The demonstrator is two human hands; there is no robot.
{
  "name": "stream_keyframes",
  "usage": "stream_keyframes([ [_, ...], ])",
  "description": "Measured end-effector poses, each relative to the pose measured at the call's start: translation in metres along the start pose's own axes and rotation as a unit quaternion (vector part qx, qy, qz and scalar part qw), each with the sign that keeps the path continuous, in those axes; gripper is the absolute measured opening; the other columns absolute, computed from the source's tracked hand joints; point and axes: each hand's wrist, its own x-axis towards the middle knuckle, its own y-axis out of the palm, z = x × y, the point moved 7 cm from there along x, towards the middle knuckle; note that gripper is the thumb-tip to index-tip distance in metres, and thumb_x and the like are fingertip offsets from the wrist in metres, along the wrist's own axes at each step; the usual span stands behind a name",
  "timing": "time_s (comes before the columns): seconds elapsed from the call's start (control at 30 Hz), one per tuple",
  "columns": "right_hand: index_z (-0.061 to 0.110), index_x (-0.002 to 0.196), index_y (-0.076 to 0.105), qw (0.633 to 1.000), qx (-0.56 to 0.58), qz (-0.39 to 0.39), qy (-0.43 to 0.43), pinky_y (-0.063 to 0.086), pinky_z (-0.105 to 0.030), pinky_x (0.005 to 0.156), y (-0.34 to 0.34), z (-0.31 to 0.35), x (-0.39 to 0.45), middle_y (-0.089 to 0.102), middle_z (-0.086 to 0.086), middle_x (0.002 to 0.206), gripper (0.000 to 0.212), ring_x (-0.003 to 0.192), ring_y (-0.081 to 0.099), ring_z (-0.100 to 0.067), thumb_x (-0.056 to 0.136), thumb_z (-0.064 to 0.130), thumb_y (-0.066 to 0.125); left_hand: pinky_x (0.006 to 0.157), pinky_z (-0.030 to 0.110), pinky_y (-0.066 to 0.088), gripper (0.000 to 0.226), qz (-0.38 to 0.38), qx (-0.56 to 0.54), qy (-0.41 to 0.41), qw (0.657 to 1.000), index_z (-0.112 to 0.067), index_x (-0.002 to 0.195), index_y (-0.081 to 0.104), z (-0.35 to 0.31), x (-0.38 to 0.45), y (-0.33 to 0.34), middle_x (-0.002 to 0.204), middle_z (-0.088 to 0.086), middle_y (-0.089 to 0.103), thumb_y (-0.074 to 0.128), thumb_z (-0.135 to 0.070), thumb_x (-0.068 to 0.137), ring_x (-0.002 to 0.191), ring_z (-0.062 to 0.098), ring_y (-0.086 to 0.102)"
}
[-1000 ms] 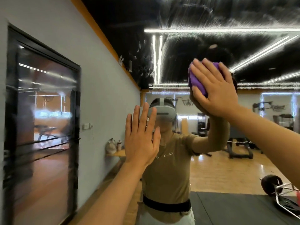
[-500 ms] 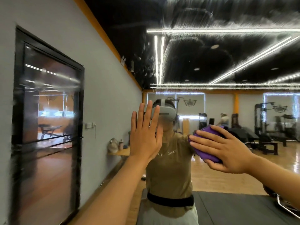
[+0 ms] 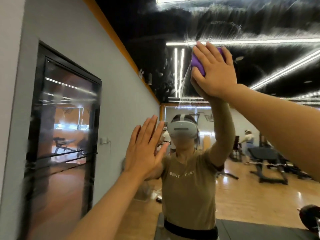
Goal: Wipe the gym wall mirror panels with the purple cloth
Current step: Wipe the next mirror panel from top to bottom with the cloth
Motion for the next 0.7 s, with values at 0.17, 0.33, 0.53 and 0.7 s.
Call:
stream_keyframes([
  [0.17, 0.026, 0.16, 0.025, 0.995, -0.007, -0.005, -0.096, 0.003, -0.047, 0.125, 0.01, 0.039, -0.032, 0.025, 0.004, 0.166, 0.062, 0.155, 0.015, -0.017, 0.103, 0.05, 0.026, 0.126, 0.04, 0.007, 0.065, -0.01, 0.0, 0.013, 1.0, -0.012, 0.16, 0.02, 0.009, -0.004, 0.003, 0.169, 0.007, 0.011, 0.035, -0.04, 0.104, 0.156, 0.021, 0.011],
  [0.33, 0.028, 0.158, 0.033, 0.933, -0.015, 0.08, -0.35, 0.0, -0.045, 0.126, 0.036, 0.1, -0.134, 0.028, 0.007, 0.164, 0.061, 0.154, 0.018, -0.016, 0.101, 0.048, 0.039, 0.126, 0.033, 0.002, 0.064, -0.043, -0.051, -0.017, 0.998, -0.004, 0.159, 0.021, 0.013, -0.007, -0.001, 0.168, 0.011, 0.015, 0.038, -0.03, 0.102, 0.155, 0.021, 0.012],
  [0.53, 0.027, 0.154, 0.039, 0.886, 0.004, 0.122, -0.448, 0.006, -0.046, 0.125, 0.038, 0.101, -0.124, 0.036, 0.006, 0.161, 0.057, 0.151, 0.028, -0.017, 0.101, 0.047, 0.037, 0.127, 0.035, 0.003, 0.065, -0.073, -0.042, -0.032, 0.996, 0.0, 0.157, 0.024, 0.014, -0.009, -0.005, 0.167, 0.016, 0.016, 0.04, -0.028, 0.1, 0.155, 0.024, 0.012],
  [0.7, 0.032, 0.16, 0.025, 0.974, -0.009, 0.054, -0.221, -0.003, -0.038, 0.124, 0.017, 0.068, -0.013, 0.023, 0.01, 0.166, 0.061, 0.154, 0.013, -0.011, 0.102, 0.051, 0.031, 0.127, 0.035, 0.002, 0.068, -0.076, -0.039, -0.043, 0.995, 0.0, 0.157, 0.022, 0.016, -0.01, -0.004, 0.167, 0.015, 0.014, 0.041, -0.028, 0.099, 0.155, 0.024, 0.011],
])
